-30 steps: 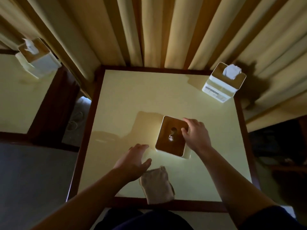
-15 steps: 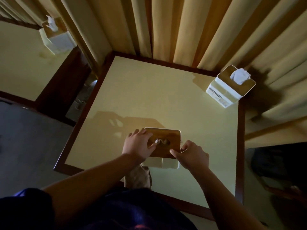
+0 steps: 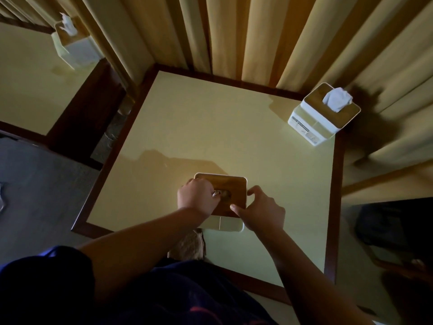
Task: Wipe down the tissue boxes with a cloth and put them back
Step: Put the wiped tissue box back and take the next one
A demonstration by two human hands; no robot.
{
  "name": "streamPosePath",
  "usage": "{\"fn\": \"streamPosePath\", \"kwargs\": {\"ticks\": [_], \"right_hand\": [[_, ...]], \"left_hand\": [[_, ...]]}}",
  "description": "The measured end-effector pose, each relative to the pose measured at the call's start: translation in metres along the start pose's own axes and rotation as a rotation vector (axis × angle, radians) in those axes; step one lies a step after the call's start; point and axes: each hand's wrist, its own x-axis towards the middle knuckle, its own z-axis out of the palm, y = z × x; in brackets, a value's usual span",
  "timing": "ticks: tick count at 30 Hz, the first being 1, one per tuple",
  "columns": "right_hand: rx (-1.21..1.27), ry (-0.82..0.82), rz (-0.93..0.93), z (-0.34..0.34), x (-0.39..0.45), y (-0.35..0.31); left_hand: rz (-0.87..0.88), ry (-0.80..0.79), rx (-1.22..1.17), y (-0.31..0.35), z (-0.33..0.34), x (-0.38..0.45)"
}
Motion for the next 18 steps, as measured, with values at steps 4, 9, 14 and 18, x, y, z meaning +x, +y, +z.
{"fn": "streamPosePath", "kwargs": {"ticks": [4, 9, 14, 18], "right_hand": [[0.006, 0.021, -0.017, 0.005, 0.000, 0.004], [-0.005, 0.174, -0.229, 0.006, -0.001, 0.002], [-0.002, 0.157, -0.435, 0.008, 0.010, -0.009], [-0.027, 0.151, -0.508, 0.008, 0.021, -0.015]], "left_hand": [[0.042, -0.026, -0.093, -0.004, 0.000, 0.000], [0.187, -0.004, -0.169, -0.017, -0.006, 0.002], [0.321, -0.033, -0.259, -0.036, -0.015, 0.003], [0.257, -0.076, -0.397, -0.045, -0.019, 0.005]]}}
